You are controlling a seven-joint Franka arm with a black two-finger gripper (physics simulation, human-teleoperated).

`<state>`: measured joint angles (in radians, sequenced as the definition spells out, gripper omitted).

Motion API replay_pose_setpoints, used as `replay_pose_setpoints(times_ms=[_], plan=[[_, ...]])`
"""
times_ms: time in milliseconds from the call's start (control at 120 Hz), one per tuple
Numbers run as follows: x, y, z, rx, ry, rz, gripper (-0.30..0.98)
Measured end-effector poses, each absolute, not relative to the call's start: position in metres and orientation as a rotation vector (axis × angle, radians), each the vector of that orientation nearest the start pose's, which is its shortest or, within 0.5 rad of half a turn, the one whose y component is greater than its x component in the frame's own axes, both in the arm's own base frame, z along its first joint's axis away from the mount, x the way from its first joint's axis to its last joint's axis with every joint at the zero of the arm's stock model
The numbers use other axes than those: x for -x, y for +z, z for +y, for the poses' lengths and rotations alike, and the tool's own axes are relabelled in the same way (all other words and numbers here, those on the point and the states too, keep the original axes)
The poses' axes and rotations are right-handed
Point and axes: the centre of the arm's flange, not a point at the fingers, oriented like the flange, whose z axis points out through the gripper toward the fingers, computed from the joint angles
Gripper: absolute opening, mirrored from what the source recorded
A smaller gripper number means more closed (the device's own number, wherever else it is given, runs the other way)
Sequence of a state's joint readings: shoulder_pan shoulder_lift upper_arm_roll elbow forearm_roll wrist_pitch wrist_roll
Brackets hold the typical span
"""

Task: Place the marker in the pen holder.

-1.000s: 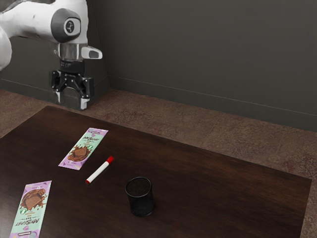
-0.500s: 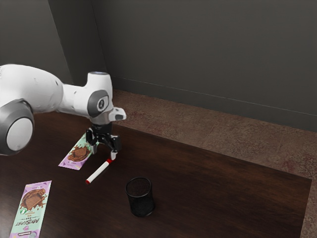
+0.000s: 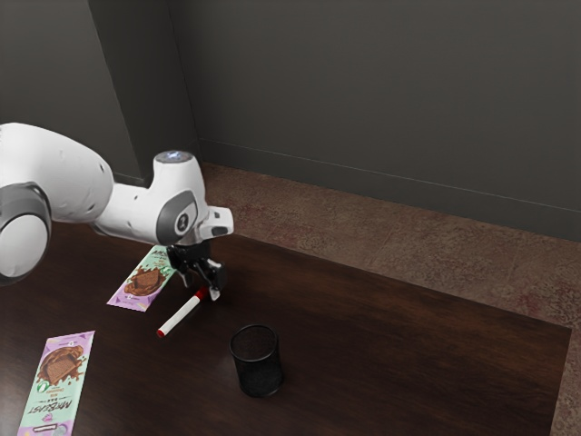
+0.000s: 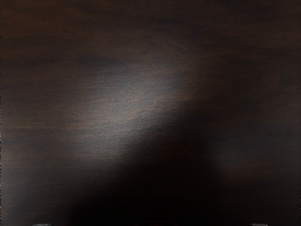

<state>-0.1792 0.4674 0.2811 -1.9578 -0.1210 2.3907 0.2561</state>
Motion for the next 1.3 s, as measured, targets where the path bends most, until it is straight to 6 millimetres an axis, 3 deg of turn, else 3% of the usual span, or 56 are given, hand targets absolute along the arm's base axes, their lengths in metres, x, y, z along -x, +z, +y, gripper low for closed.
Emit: replay_pose_setpoints(times_ms=[208, 375, 725, 850, 950, 1133, 1200, 1300], plan=[[-0.610, 0.251, 0.056, 3.096, -0.016, 0.165, 0.26], [-0.601, 0.251, 0.054, 3.105, -0.010, 0.164, 0.11], [-0.595, 0.243, 0.051, 3.103, 0.011, 0.132, -0.04], [-0.595, 0.239, 0.051, 3.097, 0.016, 0.115, 0.09], [-0.596, 0.247, 0.051, 3.087, -0.005, 0.095, -0.05], [-0.597, 0.251, 0.050, 3.095, -0.018, 0.065, -0.07], [-0.598, 0.262, 0.044, 3.097, -0.046, 0.072, -0.08], [-0.603, 0.303, 0.028, 3.103, -0.152, 0.099, -0.08]])
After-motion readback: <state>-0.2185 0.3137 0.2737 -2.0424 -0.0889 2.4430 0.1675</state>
